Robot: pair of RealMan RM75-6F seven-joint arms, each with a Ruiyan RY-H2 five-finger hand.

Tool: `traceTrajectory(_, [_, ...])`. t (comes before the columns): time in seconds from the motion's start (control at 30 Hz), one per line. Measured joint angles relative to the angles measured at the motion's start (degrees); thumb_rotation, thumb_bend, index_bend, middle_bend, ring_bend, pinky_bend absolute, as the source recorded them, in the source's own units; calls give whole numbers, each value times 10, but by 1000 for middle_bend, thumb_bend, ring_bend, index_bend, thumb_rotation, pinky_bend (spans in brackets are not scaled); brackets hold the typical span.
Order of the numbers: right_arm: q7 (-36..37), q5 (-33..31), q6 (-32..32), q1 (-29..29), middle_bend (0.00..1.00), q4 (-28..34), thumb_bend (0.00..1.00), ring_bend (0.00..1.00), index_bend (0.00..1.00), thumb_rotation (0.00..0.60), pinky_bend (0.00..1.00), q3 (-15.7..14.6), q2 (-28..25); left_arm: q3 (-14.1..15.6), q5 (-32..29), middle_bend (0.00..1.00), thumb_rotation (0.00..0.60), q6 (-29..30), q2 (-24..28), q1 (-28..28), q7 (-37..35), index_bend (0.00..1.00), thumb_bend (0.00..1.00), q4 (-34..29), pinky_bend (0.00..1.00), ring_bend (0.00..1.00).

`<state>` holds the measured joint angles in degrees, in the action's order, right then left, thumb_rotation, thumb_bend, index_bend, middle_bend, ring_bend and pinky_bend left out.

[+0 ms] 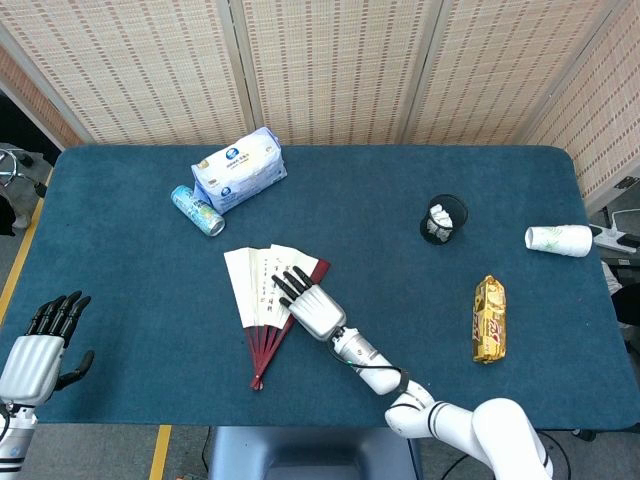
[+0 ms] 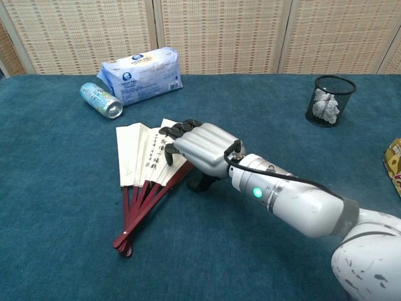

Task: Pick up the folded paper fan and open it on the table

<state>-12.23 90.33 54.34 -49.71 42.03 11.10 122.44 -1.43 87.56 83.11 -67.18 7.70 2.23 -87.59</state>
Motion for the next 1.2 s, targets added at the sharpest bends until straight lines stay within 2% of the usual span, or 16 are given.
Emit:
traceTrajectory(0.17, [11, -11, 6, -15, 12, -49, 242, 0, 382, 600, 0, 5, 37, -1, -4, 0, 600, -1, -1, 0, 3, 0, 380, 1, 96, 0])
traceTrajectory(0.43, [26, -19, 30, -32, 100, -102, 247, 0, 533, 600, 0, 4, 75, -3, -6, 0, 600, 1, 1, -1, -2, 0, 381, 2, 96, 0])
traceTrajectory(0.5, [27, -21, 36, -33, 116, -102, 290, 0, 558, 600, 0, 1, 75, -3, -6, 0, 600, 2, 1, -1, -2, 0, 381, 2, 96, 0])
traceTrajectory(0.63, [28, -26, 48, -36, 131, -105, 457, 0, 588, 600, 0, -1, 76, -2, -5, 0, 600, 3, 2, -2, -4, 0, 380, 3, 97, 0])
traceTrajectory(0.8, [38, -22, 79, -38, 140, -102, 582, 0, 611, 600, 0, 0, 71, -1, 1, 0, 600, 9, 2, -3, -4, 0, 379, 1, 97, 0])
traceTrajectory(0.9, [43, -16, 106, -38, 157, -83, 622, 0, 640, 600, 0, 0, 57, -1, 6, 0, 600, 14, 2, -3, -7, 0, 387, 2, 100, 0])
traceTrajectory(1.03, [42, -12, 129, -37, 162, -25, 630, 0, 657, 600, 0, 5, 25, -2, 18, 0, 600, 25, -3, -2, -18, 33, 415, 9, 121, 0])
traceTrajectory(1.1, [35, -13, 132, -36, 163, 11, 631, 0, 662, 600, 0, 10, 7, -3, 23, 2, 600, 29, -7, -2, -31, 92, 419, 16, 128, 0])
traceTrajectory(1.2, [14, -17, 132, -36, 163, 85, 630, 0, 662, 600, 0, 20, -29, -5, 28, 27, 600, 32, -17, 2, -64, 264, 420, 32, 133, 0])
